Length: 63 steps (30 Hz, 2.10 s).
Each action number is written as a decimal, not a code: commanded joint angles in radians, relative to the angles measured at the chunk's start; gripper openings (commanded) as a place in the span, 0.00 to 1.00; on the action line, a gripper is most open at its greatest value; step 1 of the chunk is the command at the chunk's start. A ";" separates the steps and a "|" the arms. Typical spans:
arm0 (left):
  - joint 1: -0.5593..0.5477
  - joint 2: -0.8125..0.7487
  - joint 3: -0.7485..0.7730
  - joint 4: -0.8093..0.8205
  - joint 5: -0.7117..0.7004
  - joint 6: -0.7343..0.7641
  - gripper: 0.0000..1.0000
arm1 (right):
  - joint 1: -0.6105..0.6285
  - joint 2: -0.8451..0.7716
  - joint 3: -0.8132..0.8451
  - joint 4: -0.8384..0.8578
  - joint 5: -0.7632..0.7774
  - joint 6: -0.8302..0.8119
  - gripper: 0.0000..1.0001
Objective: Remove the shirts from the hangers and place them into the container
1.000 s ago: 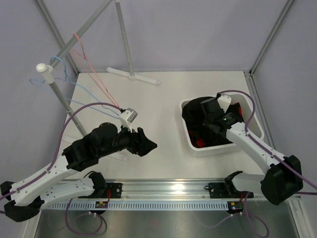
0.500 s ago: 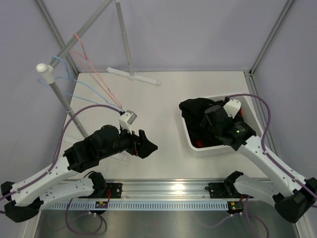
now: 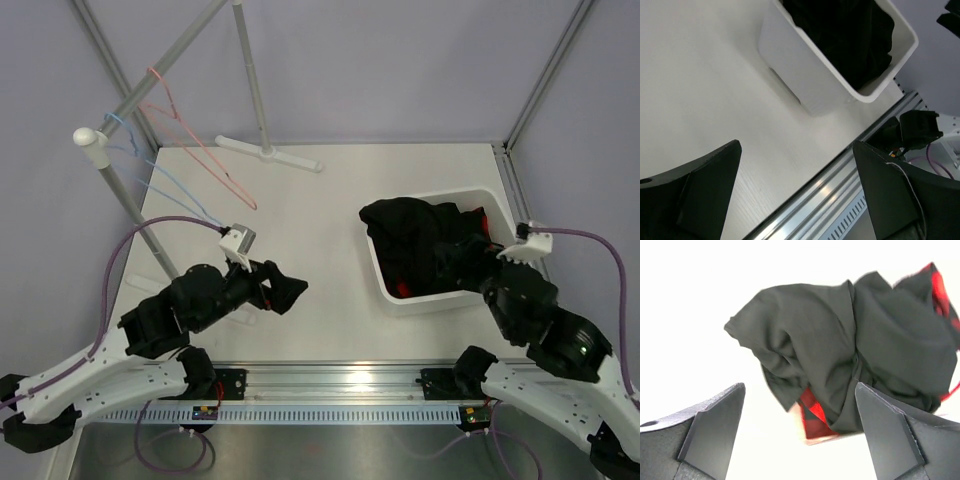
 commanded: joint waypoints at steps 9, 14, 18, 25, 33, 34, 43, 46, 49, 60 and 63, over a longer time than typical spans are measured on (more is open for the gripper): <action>-0.004 -0.187 -0.130 0.462 -0.208 0.296 0.99 | 0.008 -0.308 -0.060 0.497 -0.302 -0.427 1.00; -0.004 -0.296 -0.325 0.721 -0.202 0.316 0.99 | 0.008 -0.396 -0.204 0.788 -0.497 -0.484 1.00; -0.004 -0.413 -0.529 0.930 -0.176 0.316 0.99 | 0.008 -0.453 -0.304 0.950 -0.607 -0.512 0.99; -0.004 -0.579 -0.745 1.187 -0.203 0.388 0.99 | 0.008 -0.546 -0.410 1.047 -0.695 -0.598 0.99; -0.004 -0.598 -0.857 1.303 -0.239 0.356 0.99 | 0.008 -0.678 -0.545 1.128 -0.693 -0.636 1.00; -0.004 -0.603 -0.869 1.320 -0.237 0.351 0.99 | 0.008 -0.684 -0.563 1.153 -0.696 -0.634 0.99; -0.004 -0.784 -0.988 1.490 -0.251 0.284 0.99 | 0.008 -0.681 -0.710 1.366 -0.744 -0.605 0.99; -0.004 -0.767 -0.991 1.604 -0.234 0.258 0.99 | 0.008 -0.680 -0.770 1.458 -0.797 -0.562 0.99; -0.004 -0.796 -0.991 1.647 -0.211 0.236 0.99 | 0.008 -0.681 -0.842 1.539 -0.813 -0.532 1.00; -0.004 -0.795 -0.991 1.679 -0.177 0.190 0.99 | 0.010 -0.677 -1.039 1.829 -0.804 -0.498 1.00; -0.006 -0.793 -0.991 1.665 -0.191 0.173 0.99 | 0.008 -0.677 -1.040 1.780 -0.752 -0.527 1.00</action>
